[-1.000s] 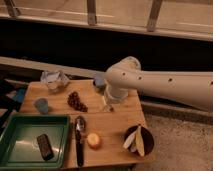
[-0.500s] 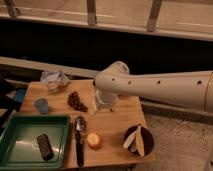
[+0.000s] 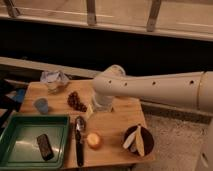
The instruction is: Wipe table surface with brush
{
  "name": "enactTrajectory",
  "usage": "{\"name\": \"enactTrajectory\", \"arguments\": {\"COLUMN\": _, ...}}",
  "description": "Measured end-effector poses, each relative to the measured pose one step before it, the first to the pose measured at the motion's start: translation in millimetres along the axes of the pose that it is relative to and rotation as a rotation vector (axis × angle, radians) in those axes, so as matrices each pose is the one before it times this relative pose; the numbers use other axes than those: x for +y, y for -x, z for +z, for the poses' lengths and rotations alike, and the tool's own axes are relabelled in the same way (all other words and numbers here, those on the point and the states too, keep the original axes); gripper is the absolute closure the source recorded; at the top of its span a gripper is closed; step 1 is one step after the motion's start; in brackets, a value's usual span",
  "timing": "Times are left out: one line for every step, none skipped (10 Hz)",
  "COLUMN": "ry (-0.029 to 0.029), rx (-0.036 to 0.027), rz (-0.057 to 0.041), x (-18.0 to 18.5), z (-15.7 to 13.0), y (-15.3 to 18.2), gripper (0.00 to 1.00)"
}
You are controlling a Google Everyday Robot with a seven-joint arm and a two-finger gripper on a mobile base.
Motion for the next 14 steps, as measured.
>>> {"name": "enactTrajectory", "arguments": {"ry": 0.02301, "rx": 0.00608, "rz": -0.00039, "x": 8.75, "z": 8.04, "y": -1.81, "gripper": 0.3}}
{"name": "enactTrajectory", "arguments": {"ry": 0.02703, "rx": 0.0058, "rz": 0.00228, "x": 8.37, "z": 8.05, "y": -2.19, "gripper": 0.3}}
{"name": "enactTrajectory", "arguments": {"ry": 0.02443, "rx": 0.00476, "rz": -0.00266, "x": 10.94, "z": 8.51, "y": -1.4, "gripper": 0.3}}
{"name": "enactTrajectory", "arguments": {"ry": 0.01306, "rx": 0.00332, "rz": -0.00104, "x": 7.87, "z": 6.0, "y": -1.23, "gripper": 0.3}}
{"name": "enactTrajectory", "arguments": {"ry": 0.016, "rx": 0.00497, "rz": -0.00425, "x": 12.34, "z": 8.02, "y": -0.81, "gripper": 0.3}}
{"name": "enactTrajectory", "arguments": {"ry": 0.01554, "rx": 0.00289, "rz": -0.00365, "x": 10.28, "z": 7.04, "y": 0.75, "gripper": 0.3}}
{"name": "enactTrajectory", "arguments": {"ry": 0.01035, "rx": -0.0039, "rz": -0.00236, "x": 10.1, "z": 5.16, "y": 1.0, "gripper": 0.3}}
{"name": "enactTrajectory", "arguments": {"ry": 0.0009, "rx": -0.00441, "rz": -0.0015, "x": 4.77, "z": 1.6, "y": 0.68, "gripper": 0.3}}
{"name": "enactTrajectory", "arguments": {"ry": -0.00054, "rx": -0.00108, "rz": -0.00022, "x": 0.26, "z": 0.17, "y": 0.21, "gripper": 0.3}}
{"name": "enactTrajectory", "arguments": {"ry": -0.00071, "rx": -0.00089, "rz": 0.00259, "x": -1.48, "z": -0.55, "y": -0.35, "gripper": 0.3}}
{"name": "enactTrajectory", "arguments": {"ry": 0.00004, "rx": 0.00123, "rz": -0.00083, "x": 0.28, "z": 0.5, "y": -0.28, "gripper": 0.3}}
{"name": "enactTrajectory", "arguments": {"ry": 0.00052, "rx": 0.00092, "rz": -0.00341, "x": 1.66, "z": 0.46, "y": 0.42, "gripper": 0.3}}
{"name": "enactTrajectory", "arguments": {"ry": 0.00204, "rx": 0.00728, "rz": 0.00161, "x": -0.38, "z": 1.48, "y": 0.11, "gripper": 0.3}}
{"name": "enactTrajectory", "arguments": {"ry": 0.00437, "rx": 0.01962, "rz": -0.00441, "x": 1.92, "z": 8.31, "y": -0.84, "gripper": 0.3}}
